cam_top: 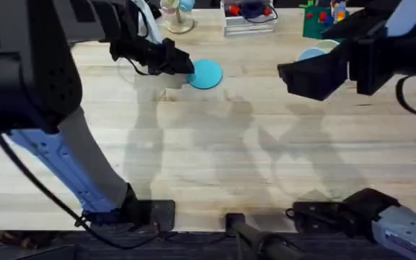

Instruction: Pick up the plates from the table one by one and place each into a slot on the dish rack.

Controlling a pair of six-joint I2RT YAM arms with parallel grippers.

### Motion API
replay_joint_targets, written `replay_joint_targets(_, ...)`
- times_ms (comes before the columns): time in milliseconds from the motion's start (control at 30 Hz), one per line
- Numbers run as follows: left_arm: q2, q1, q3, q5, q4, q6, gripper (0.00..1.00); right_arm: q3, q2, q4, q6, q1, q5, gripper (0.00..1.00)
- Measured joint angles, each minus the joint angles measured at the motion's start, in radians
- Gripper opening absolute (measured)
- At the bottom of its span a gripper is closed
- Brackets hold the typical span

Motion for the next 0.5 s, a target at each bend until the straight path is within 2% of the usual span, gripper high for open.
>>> replay_joint_targets(100,0.039,0.000,0.000,0.002,0.039,-0.017,0.039,0.000,0.000,0.000,0.000,0.000,0.000,0.995)
replay_joint_targets(333,0.099,0.001,0.021,0.078,0.074,-0.036,0.040,0.000,0.000,0.000,0.000,0.000,0.000,0.995)
replay_joint_targets(500,0.103,0.001,0.023,0.084,0.074,-0.040,0.040,0.000,0.000,0.000,0.000,0.000,0.000,0.995)
